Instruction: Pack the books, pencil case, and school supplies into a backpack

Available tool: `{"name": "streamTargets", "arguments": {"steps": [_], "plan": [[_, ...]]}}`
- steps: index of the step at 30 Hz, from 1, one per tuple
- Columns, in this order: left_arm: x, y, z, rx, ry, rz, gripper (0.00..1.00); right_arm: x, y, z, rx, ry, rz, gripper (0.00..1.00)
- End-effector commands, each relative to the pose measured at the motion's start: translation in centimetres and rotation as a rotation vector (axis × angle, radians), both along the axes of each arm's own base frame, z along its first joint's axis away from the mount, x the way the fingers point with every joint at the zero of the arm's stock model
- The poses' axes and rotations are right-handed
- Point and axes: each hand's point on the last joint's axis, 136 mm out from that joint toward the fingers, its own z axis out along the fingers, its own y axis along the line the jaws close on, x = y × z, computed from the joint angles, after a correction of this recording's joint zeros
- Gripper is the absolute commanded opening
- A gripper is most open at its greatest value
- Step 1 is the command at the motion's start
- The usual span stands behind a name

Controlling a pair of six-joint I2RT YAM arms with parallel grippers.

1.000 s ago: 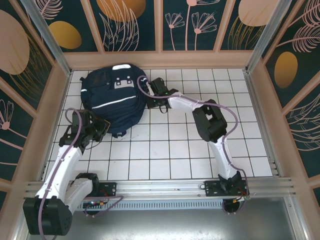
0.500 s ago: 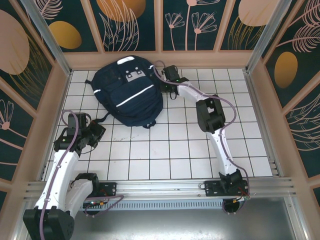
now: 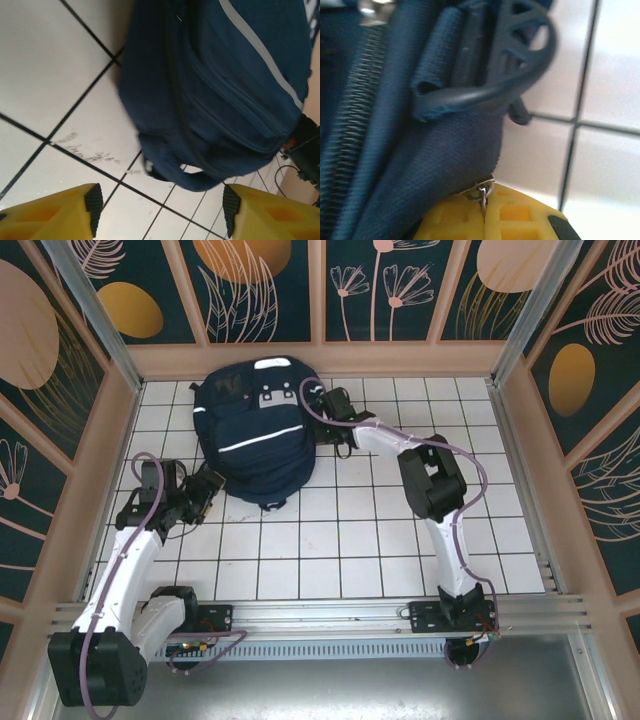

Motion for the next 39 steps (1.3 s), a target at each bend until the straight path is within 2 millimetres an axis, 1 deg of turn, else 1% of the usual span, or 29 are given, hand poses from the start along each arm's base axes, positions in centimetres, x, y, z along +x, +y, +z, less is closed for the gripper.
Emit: {"name": "streamTargets", "arguments": {"steps": [1,3,6,8,10,12,14,17,19,21,23,24,25,26,28,29,31,35,36,39], "plan": [[0.5,-1.7,0.6,-0.158,-0.056,0.029,0.75,-3.5,5.6,4.9,0.105,-0.077,0.068,0.0],[0.2,-2.2,0.3,-0.197,-0.064,0.047,0.79,-5.1,7.4,5.0,0.121,-0.067,0.097,0.0],[-0.2,-2.6,-1.2,-0.212,-0.035,0.066,0.81,-6.8,9.5,5.4,0.158,-0.05,0.122,0.0],[-0.1,-2.5,-2.3,-0.203,-0.017,0.08,0.81,-7.7,10.7,5.7,0.171,-0.051,0.144,0.0],[0.4,-1.9,-3.4,-0.165,0.0,0.102,0.81,-8.3,11.3,5.7,0.166,-0.047,0.159,0.0],[1.3,-1.6,-3.9,-0.147,0.002,0.119,0.81,-8.8,11.6,5.4,0.165,-0.039,0.166,0.0],[2.3,-1.5,-3.9,-0.142,-0.004,0.127,0.82,-9.4,11.7,5.0,0.163,-0.023,0.175,0.0],[3.8,-1.3,-3.6,-0.119,-0.012,0.134,0.83,-10.2,11.5,4.2,0.152,-0.007,0.181,0.0],[4.8,-1.3,-2.9,-0.104,-0.029,0.127,0.84,-10.6,11.5,3.8,0.145,0.004,0.182,0.0],[5.5,-1.1,-2.3,-0.09,-0.047,0.128,0.85,-11.0,11.5,3.4,0.145,0.016,0.183,0.0],[5.9,-0.8,-2.4,-0.073,-0.051,0.139,0.83,-11.5,11.7,3.3,0.149,0.02,0.192,0.0],[6.0,-0.7,-2.8,-0.064,-0.045,0.144,0.78,-11.6,11.9,3.3,0.149,0.019,0.196,0.0],[6.1,-0.6,-3.3,-0.061,-0.036,0.144,0.64,-11.7,11.9,3.3,0.143,0.017,0.199,0.0],[6.3,-0.7,-3.7,-0.058,-0.029,0.141,0.49,-11.8,11.8,3.3,0.137,0.015,0.196,0.0],[6.0,-0.4,-4.7,-0.029,0.016,0.139,0.1,-11.3,11.1,3.1,0.114,0.004,0.175,0.0],[5.7,-0.2,-5.2,-0.012,0.042,0.144,0.0,-11.0,10.6,2.9,0.106,0.003,0.163,0.0],[5.2,0.5,-5.4,0.03,0.063,0.154,0.0,-9.9,8.9,2.6,0.088,0.002,0.128,0.0],[3.7,1.5,-5.2,0.088,0.071,0.172,0.0,-6.4,3.7,2.1,0.027,-0.019,-0.001,0.0],[3.4,1.5,-5.3,0.087,0.07,0.172,0.0,-5.5,2.5,2.0,0.021,-0.019,-0.025,0.0],[2.7,1.0,-5.4,0.058,0.062,0.156,0.0,-3.3,0.0,2.0,0.008,-0.027,-0.07,0.0]]}}
